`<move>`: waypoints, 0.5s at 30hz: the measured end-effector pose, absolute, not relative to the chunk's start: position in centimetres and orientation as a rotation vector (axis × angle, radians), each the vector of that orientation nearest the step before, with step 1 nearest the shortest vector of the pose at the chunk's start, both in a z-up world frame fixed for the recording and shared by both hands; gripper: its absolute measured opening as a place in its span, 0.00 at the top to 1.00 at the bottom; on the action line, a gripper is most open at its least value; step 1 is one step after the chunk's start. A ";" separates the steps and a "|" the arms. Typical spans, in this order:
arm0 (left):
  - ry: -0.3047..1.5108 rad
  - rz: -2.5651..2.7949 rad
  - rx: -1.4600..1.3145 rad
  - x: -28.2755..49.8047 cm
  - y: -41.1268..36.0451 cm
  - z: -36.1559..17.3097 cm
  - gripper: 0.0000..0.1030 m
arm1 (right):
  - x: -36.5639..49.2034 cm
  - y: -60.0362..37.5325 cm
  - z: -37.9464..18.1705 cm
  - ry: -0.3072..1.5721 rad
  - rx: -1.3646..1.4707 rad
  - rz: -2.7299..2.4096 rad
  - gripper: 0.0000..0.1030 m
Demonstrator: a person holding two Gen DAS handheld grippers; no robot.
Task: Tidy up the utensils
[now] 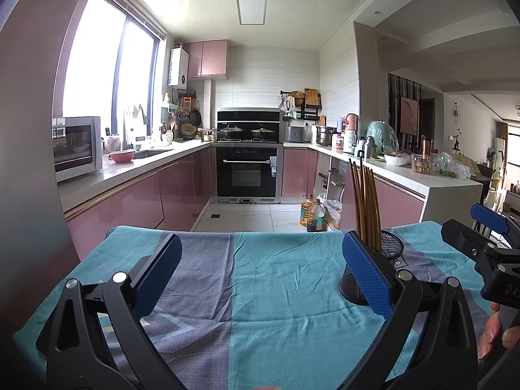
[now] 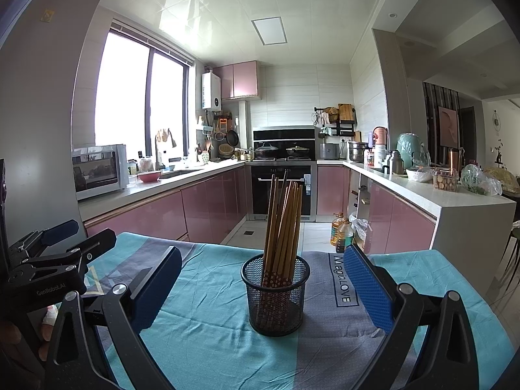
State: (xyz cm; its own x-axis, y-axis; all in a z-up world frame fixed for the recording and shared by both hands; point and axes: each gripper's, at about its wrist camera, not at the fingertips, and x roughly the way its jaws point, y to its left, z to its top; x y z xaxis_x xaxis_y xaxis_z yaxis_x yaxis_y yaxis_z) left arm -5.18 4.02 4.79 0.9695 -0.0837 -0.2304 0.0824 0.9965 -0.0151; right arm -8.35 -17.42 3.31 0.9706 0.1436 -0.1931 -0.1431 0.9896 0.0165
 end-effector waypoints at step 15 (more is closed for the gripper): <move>0.234 -0.083 -0.004 -5.3 3.9 4.8 0.06 | -8.4 -17.3 3.3 0.197 0.002 0.145 0.06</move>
